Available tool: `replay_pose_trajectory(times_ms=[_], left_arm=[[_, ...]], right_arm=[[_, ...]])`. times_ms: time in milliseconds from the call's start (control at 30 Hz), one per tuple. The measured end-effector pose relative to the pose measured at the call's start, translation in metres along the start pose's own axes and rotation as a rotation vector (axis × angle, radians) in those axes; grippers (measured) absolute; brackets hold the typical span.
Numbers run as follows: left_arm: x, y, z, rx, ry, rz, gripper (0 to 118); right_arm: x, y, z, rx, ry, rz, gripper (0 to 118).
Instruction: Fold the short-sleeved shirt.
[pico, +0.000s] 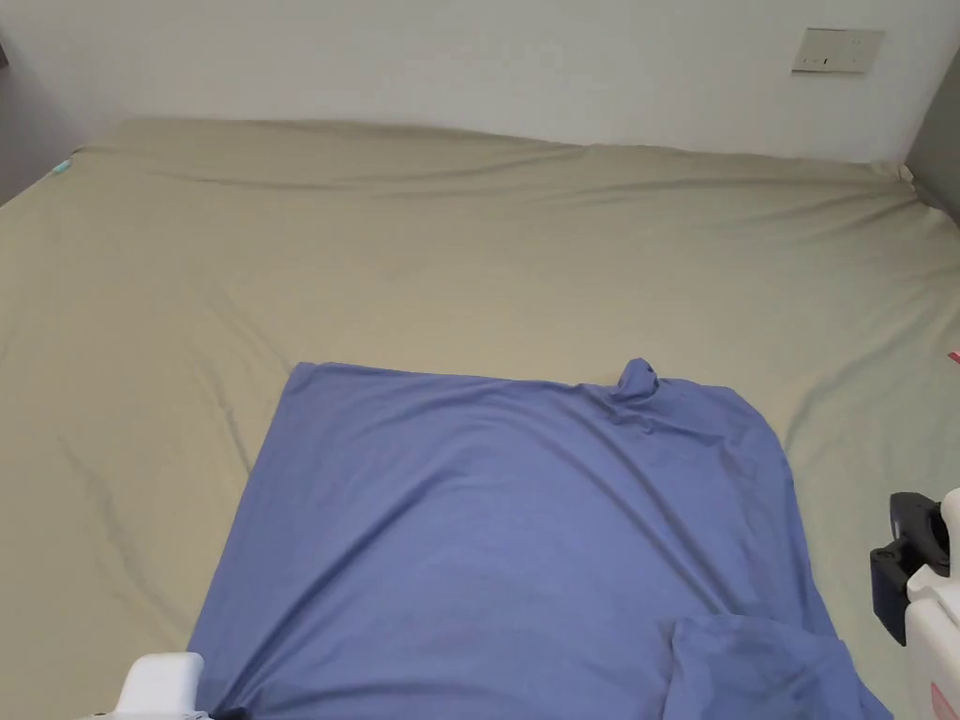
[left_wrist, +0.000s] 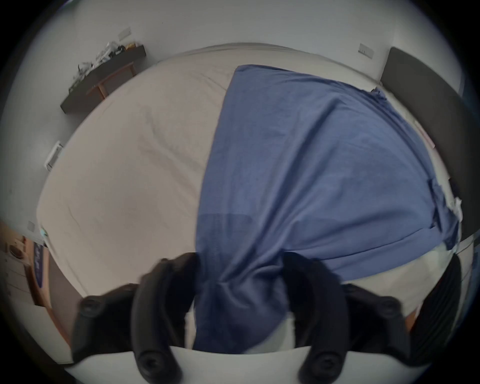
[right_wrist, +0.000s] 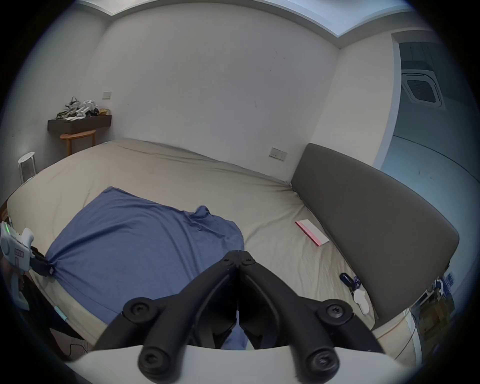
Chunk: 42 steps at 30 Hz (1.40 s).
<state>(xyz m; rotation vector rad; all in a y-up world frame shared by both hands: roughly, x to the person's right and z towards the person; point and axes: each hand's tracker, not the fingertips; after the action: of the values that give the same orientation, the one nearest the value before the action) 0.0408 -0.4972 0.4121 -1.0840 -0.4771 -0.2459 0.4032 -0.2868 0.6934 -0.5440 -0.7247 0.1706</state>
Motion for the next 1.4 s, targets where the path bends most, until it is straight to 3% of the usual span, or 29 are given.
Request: replay_pose_trajectory(times_ms=[33,67,200,367,400,467,500,533,667,800,867,900,967,1000,1033,1133,1233,1400], left_arm=[[0.002,0.002,0.003,-0.001,-0.032,-0.027,24],[0.007,0.002,0.006,0.011,-0.015,-0.043,9],[0.016,0.008,0.025,0.104,0.016,-0.075,9],[0.016,0.017,0.055,0.189,-0.012,-0.055,9],[0.017,0.018,0.058,0.193,-0.016,-0.057,9],[0.018,0.02,0.062,0.199,-0.021,-0.061,9],[0.018,0.02,0.062,0.2,-0.019,-0.065,9],[0.018,0.019,0.061,0.195,-0.015,-0.069,9],[0.014,0.012,0.054,0.152,-0.009,-0.059,9],[0.012,0.006,0.045,0.108,0.005,-0.07,9],[0.012,0.005,0.041,0.091,0.009,-0.069,9],[0.013,0.004,0.04,0.086,0.01,-0.069,9],[0.014,0.006,0.035,0.066,0.015,-0.073,9],[0.015,0.006,0.034,0.06,0.014,-0.079,9],[0.016,0.006,0.032,0.052,0.017,-0.082,9],[0.013,0.011,0.033,0.049,0.007,-0.075,9],[0.009,0.02,0.042,0.083,-0.029,-0.021,9],[0.002,0.054,0.057,0.154,-0.086,0.047,9]], right_arm=[[0.003,-0.002,-0.001,-0.008,-0.006,-0.005,2],[0.006,-0.004,-0.001,-0.017,-0.009,-0.011,2],[0.017,-0.018,-0.007,-0.087,-0.018,-0.034,2],[0.024,-0.069,-0.038,-0.369,0.014,-0.047,7],[0.024,-0.085,-0.048,-0.445,0.033,-0.056,18],[0.021,-0.118,-0.066,-0.576,0.06,-0.073,85],[0.02,-0.134,-0.071,-0.622,0.064,-0.089,100],[0.019,-0.149,-0.077,-0.655,0.082,-0.111,100],[0.016,-0.181,-0.088,-0.728,0.114,-0.204,100],[0.016,-0.187,-0.092,-0.714,0.143,-0.22,100],[0.017,-0.186,-0.097,-0.722,0.158,-0.227,91],[0.018,-0.185,-0.099,-0.722,0.171,-0.231,81],[0.018,-0.184,-0.102,-0.7,0.213,-0.24,28],[0.017,-0.183,-0.103,-0.689,0.241,-0.25,9],[0.015,-0.18,-0.102,-0.657,0.268,-0.262,8],[0.015,-0.167,-0.093,-0.565,0.229,-0.187,8],[0.027,-0.147,-0.086,-0.47,0.238,-0.276,8],[0.04,-0.104,-0.094,-0.332,0.221,-0.277,7]])
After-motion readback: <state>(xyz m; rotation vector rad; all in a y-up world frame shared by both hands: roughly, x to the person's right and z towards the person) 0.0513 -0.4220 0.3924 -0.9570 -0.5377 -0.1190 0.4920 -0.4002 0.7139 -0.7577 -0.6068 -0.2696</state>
